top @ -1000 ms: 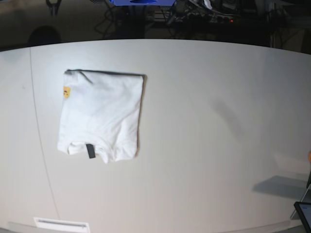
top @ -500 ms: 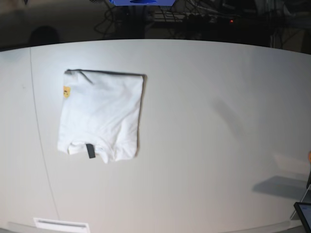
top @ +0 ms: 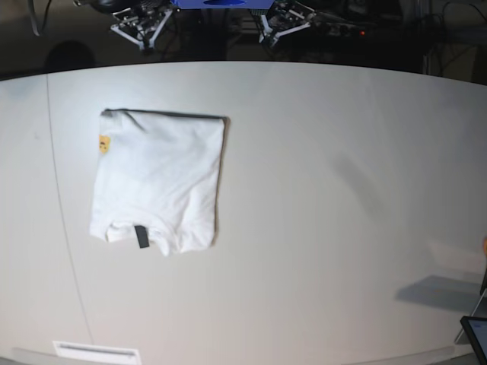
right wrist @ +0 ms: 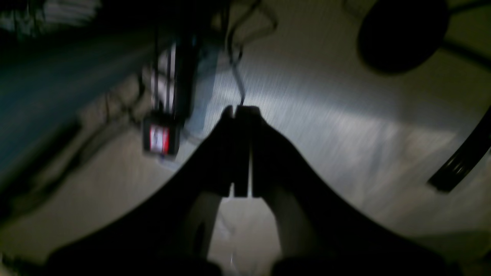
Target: Fold the T-shirt properly
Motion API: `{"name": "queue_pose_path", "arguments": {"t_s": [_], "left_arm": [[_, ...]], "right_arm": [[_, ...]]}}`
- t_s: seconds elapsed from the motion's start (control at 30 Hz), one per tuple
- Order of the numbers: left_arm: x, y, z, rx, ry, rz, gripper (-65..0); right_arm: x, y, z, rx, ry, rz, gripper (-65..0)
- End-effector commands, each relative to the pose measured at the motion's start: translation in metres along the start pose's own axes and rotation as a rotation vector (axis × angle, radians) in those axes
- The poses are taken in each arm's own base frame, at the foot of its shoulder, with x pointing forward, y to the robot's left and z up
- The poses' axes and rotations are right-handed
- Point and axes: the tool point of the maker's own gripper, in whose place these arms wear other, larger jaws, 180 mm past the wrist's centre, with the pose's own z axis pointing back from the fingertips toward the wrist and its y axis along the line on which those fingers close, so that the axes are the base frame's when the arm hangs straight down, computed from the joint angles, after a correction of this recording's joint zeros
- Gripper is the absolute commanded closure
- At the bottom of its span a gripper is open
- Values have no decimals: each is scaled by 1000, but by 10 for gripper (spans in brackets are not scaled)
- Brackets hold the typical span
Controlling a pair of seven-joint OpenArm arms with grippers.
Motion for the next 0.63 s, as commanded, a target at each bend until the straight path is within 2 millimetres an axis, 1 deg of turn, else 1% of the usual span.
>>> {"name": "queue_pose_path", "arguments": {"t_s": [0.0, 0.07, 0.13, 0.23, 0.4, 0.6], "left_arm": [[7, 2, 0, 2, -9, -5, 0], [6, 2, 0, 1, -8, -4, 0], [3, 0, 0, -1, -8, -2, 0], [4, -2, 0, -4, -11, -2, 0], [11, 1, 0, 1, -21, -2, 0], [11, 2, 0, 2, -21, -2, 0]], "right_arm": [[-4, 0, 0, 3, 7, -2, -1], [-5, 1, 0, 4, 7, -3, -1], [-2, 1, 0, 3, 0, -6, -3], [7, -2, -1, -1, -11, -6, -3], [7, -4, -1, -4, -10, -4, -3], [10, -5, -1, -5, -14, -3, -3]]}}
